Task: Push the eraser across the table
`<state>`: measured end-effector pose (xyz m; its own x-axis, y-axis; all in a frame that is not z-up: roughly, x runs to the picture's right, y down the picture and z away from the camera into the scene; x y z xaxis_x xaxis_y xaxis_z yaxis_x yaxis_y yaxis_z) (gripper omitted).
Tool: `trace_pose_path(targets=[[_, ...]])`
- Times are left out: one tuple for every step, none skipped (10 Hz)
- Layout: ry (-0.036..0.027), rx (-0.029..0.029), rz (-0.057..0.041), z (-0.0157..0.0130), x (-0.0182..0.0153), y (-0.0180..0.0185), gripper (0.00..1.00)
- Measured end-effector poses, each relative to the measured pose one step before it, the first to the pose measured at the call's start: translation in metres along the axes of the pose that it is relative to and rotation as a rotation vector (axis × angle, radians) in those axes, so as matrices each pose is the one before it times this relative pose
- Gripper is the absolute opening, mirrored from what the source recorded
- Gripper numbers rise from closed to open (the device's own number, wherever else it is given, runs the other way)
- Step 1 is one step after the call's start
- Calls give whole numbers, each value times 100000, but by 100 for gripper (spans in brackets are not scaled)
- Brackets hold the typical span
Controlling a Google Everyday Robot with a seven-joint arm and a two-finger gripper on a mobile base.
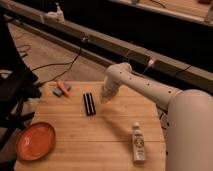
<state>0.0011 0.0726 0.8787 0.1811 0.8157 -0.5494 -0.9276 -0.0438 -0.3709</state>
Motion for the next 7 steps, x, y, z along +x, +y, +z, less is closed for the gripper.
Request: trace_pose_path(targets=[[54,-51,-134,53,-17,113,0],[-393,104,686,48,-95,-243,0],[-900,-181,1157,835,-471,48,0],[-668,-995,290,1160,-585,634,0],[-376,-919,433,837,-298,189,0],[-253,-727,336,652,-179,50,0],[114,-656,111,652,-20,-38,0]])
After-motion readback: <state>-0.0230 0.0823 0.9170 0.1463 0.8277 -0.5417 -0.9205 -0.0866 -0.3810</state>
